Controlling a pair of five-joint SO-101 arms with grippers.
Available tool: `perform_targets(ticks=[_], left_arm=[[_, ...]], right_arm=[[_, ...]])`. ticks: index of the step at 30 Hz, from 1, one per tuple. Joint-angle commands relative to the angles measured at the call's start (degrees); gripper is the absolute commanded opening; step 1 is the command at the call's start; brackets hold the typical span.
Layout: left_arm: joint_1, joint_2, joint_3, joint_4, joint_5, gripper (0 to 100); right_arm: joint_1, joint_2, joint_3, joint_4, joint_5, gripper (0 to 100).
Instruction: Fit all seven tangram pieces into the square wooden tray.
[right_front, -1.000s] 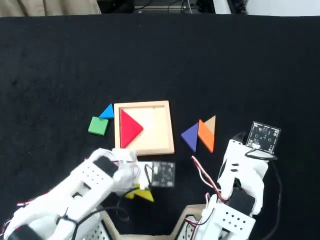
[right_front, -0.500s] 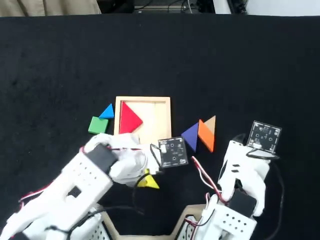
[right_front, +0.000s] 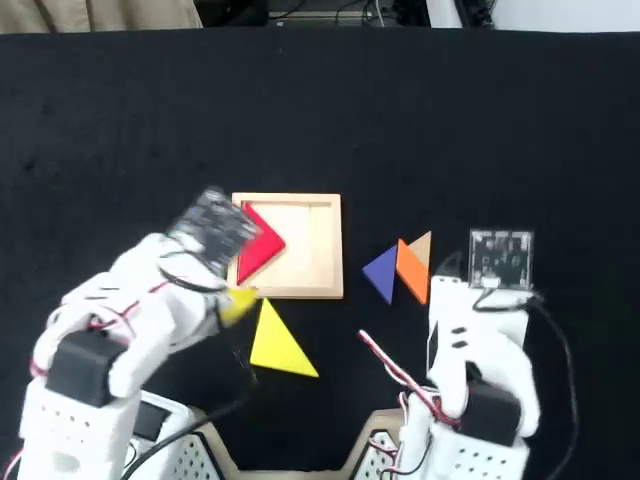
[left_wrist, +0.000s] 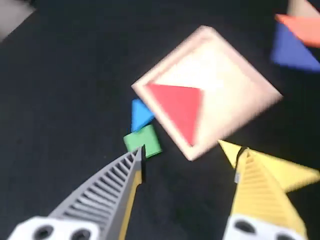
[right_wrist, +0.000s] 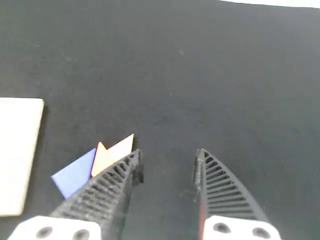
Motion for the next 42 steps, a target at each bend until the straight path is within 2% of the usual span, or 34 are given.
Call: perform_targets(ticks=[1, 4, 8, 13, 17, 20, 23, 26, 30, 34, 38, 42], left_arm=[[-7.87, -2.02, 2.51, 0.09, 5.01, 30], [-11.56, -3.78, 7.34, -0.35, 7.38, 30], [-17.54, -8.18, 13.49, -1.14, 10.11, 30], [-32.04, -16.97, 24.31, -9.49, 13.45, 30], [-42.51, -25.14, 30.64, -8.70, 13.80, 30], [-47.78, -30.33, 36.26, -8.53, 13.63, 30], [-49.45, -34.99, 43.38, -8.53, 13.63, 30], [-49.80, -37.89, 50.15, -8.44, 13.63, 30], [-52.97, -37.27, 49.80, -8.97, 13.54, 30], [-53.41, -37.27, 49.98, -9.32, 13.98, 30], [-54.64, -37.27, 49.63, -9.32, 15.03, 30], [-61.32, -37.27, 49.10, -10.99, 17.23, 30]], right_arm=[[-2.90, 17.19, -13.05, 0.44, 0.53, 17.9], [-5.01, 32.04, -20.70, 0.97, 0.53, 17.8], [-10.02, 44.62, -29.14, 8.00, 0.62, 17.8], [-20.13, 46.11, -35.74, 15.65, 0.62, 17.8], [-27.60, 46.64, -36.79, 17.93, 0.62, 18.1], [-30.33, 49.80, -36.62, 17.76, 0.44, 18.1], [-36.13, 55.43, -36.53, 17.58, 0.18, 18.3], [-45.63, 62.37, -36.09, 17.67, -2.46, 24.7], [-56.18, 70.37, -35.65, 17.32, -12.13, 38.8], [-63.91, 74.42, -36.88, 17.67, -12.31, 43.1], [-67.25, 74.59, -36.88, 16.88, -13.89, 43.3], [-65.85, 75.03, -36.44, 11.69, -18.02, 43.4]])
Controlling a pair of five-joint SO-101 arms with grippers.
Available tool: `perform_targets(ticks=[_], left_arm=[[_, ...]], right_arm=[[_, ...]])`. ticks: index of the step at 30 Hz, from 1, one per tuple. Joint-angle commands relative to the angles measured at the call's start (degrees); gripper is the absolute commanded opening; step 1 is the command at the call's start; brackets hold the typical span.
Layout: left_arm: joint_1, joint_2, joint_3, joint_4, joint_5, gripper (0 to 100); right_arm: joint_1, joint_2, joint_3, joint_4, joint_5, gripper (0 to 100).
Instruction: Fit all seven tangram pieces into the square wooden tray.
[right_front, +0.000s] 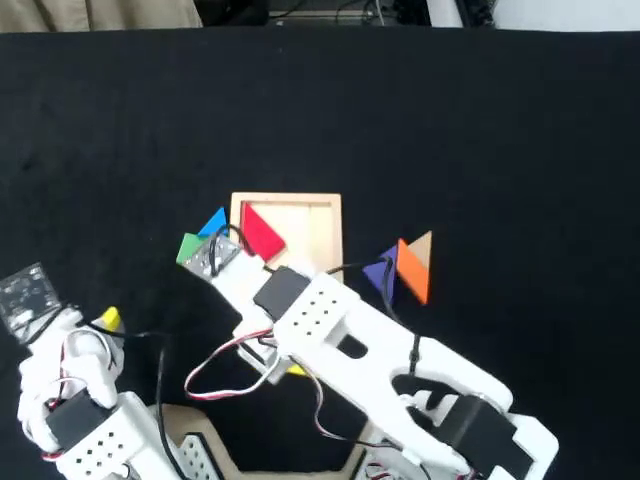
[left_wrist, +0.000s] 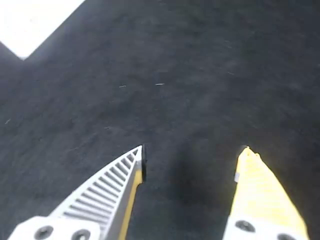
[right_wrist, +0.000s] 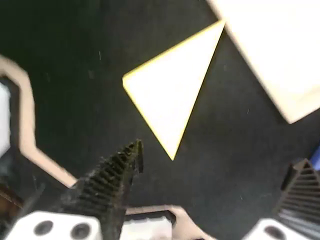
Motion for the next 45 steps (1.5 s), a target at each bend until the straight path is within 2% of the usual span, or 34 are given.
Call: perform_targets(ticks=[1, 6, 9, 11, 16, 20, 34, 40, 45], left_arm=[[-5.58, -0.26, -1.19, -2.20, 1.32, 30], [-9.89, -0.26, -1.19, -0.53, -0.09, 30], [-12.79, -0.26, -1.19, 1.49, -6.95, 30], [-13.41, -0.26, -0.66, 1.76, -8.97, 30], [-13.23, -0.26, -0.04, 1.85, -9.32, 30], [-13.58, -0.26, 0.22, 1.85, -9.41, 30], [-13.23, -0.26, 0.22, 1.85, -9.23, 30], [-13.23, -0.26, 0.22, 1.85, -9.23, 30], [-13.23, -0.26, 0.22, 1.85, -9.23, 30]], right_arm=[[0.18, 0.22, -2.59, -4.48, -1.93, 43.4], [-1.23, 0.13, -2.68, -8.09, -2.20, 43.3], [-3.60, 0.66, -1.36, -9.93, -2.37, 43.1], [-5.10, 2.07, -0.04, -11.78, -2.37, 43.1], [-5.54, 9.27, 1.19, -16.26, -6.59, 43.0], [-5.45, 13.67, 1.10, -16.79, -7.03, 43.0], [-5.45, 14.55, 0.66, -15.91, -6.59, 42.6], [-5.27, 17.01, -1.10, -15.82, -6.68, 28.0], [-5.19, 25.01, -8.22, -10.55, -6.68, 29.2]])
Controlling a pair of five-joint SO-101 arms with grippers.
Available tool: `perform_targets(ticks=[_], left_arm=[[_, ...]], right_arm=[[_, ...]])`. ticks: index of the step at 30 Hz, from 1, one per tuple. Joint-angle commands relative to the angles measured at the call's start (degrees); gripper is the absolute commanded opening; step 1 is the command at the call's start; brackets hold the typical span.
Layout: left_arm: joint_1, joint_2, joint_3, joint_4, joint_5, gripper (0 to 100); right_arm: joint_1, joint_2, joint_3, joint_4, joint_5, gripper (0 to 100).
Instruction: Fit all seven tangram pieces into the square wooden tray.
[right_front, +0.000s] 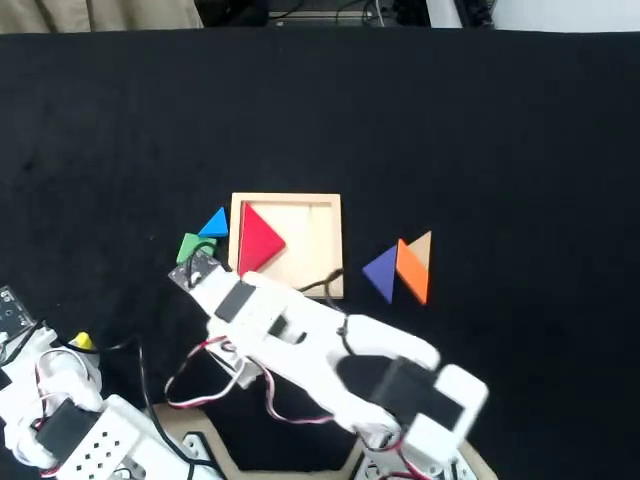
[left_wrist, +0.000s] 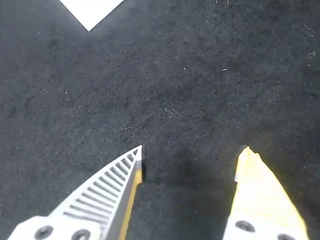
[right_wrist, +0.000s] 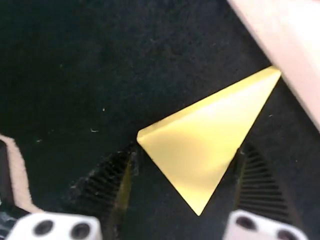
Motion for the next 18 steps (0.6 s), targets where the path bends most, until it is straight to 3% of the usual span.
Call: perform_targets(ticks=[1, 8, 14, 18], left_arm=[[-0.31, -0.18, -0.13, 0.35, -0.26, 30], [-0.31, -0.18, -0.13, 0.35, -0.26, 30], [-0.31, -0.18, -0.13, 0.35, -0.26, 30], [-0.22, -0.18, -0.13, 0.35, -0.26, 30]], right_arm=[[-0.44, 4.53, -7.16, 3.96, -0.18, 29.2], [-0.62, 7.60, -11.38, 6.42, -0.09, 23.8], [-0.26, 1.19, -11.30, 6.68, 2.64, 17.5], [4.04, -4.97, -11.65, 8.62, 4.48, 16.7]])
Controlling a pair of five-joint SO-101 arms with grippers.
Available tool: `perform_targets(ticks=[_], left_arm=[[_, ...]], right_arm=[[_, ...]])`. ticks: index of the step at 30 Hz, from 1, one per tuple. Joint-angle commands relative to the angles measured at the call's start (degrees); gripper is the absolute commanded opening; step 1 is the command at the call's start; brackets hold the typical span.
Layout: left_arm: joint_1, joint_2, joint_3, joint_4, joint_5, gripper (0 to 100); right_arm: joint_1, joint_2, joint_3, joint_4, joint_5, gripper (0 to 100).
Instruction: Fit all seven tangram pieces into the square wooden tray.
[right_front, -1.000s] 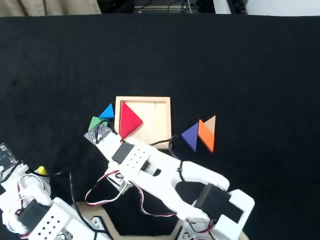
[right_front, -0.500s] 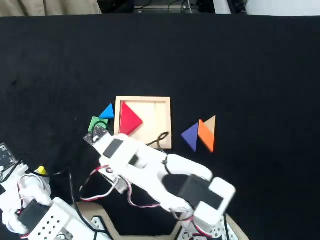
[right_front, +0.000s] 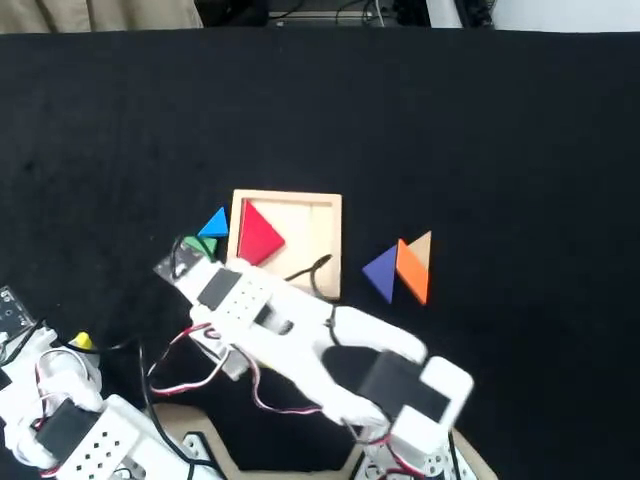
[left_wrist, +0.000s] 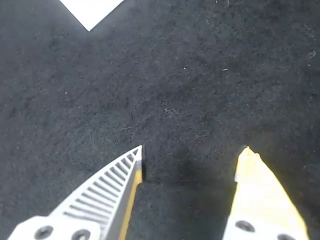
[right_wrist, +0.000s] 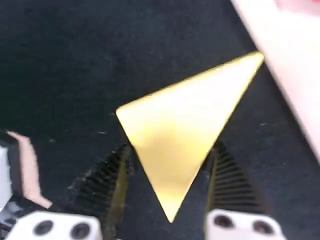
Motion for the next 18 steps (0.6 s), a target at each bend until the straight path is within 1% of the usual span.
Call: perform_targets(ticks=[1, 5, 7, 9, 12, 16, 18], left_arm=[[-0.22, -0.18, -0.13, 0.35, -0.26, 30], [-0.13, -0.18, -0.13, 0.35, -0.26, 30], [0.75, -0.18, -0.04, 0.35, -0.26, 30], [1.63, -0.18, -0.04, 0.35, -0.18, 30], [1.80, -0.18, -0.04, 0.35, -0.18, 30], [1.80, -0.18, -0.04, 0.35, -0.18, 30], [1.80, -0.18, -0.04, 0.35, -0.18, 30]], right_arm=[[5.36, -8.48, -3.38, 3.08, 3.34, 16.7], [11.78, -17.27, -5.67, 7.56, 5.54, 16.7], [14.24, -20.88, -6.11, 7.56, 5.71, 16.7], [16.18, -22.64, -5.41, 5.36, 5.45, 16.7], [17.85, -21.67, -3.65, 2.55, 5.27, 16.6], [18.20, -17.89, -1.98, -1.85, 5.71, 16.6], [19.87, -15.69, -2.24, -3.25, 5.71, 16.6]])
